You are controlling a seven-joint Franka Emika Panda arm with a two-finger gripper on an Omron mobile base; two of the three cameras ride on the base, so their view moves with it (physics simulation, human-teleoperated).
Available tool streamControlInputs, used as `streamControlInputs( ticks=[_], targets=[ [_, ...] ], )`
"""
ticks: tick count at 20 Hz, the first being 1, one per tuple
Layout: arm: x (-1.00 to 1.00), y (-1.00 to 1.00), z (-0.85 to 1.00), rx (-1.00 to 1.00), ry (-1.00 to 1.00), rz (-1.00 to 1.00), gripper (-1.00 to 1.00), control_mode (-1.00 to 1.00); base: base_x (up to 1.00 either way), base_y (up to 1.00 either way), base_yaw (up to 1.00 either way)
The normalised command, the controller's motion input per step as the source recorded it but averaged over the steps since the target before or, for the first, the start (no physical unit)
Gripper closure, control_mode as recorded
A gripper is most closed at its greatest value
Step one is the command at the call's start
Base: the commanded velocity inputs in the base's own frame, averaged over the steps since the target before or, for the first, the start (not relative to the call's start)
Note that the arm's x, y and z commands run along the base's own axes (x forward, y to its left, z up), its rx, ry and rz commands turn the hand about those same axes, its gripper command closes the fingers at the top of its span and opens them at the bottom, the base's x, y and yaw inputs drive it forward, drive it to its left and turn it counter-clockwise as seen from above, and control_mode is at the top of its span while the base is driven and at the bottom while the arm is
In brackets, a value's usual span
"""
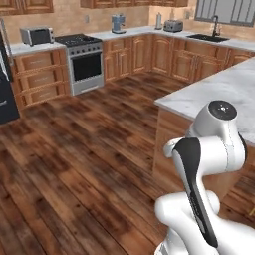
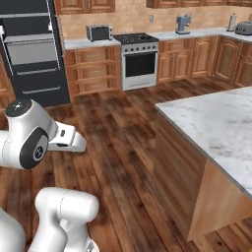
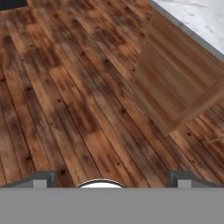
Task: Place the cold items (apple and peach) from the fridge in one tupperware on the dining counter. Place the warm items (kebab skewer and hot dog) in the stove area in another tupperware.
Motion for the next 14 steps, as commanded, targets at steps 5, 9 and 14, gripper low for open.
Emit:
streamControlInputs(
  ticks=[5,9,14],
  targets=[
    [0.00,0.00,0.00,0.00,0.00,0.00,-1.00,1.00,0.42,0.10,-0.34],
    [0.00,0.00,0.00,0.00,0.00,0.00,-1.00,1.00,0.77,0.86,-0.22],
    [0.00,0.00,0.00,0.00,0.00,0.00,-1.00,1.00,0.92,1.00,-0.12]
  ],
)
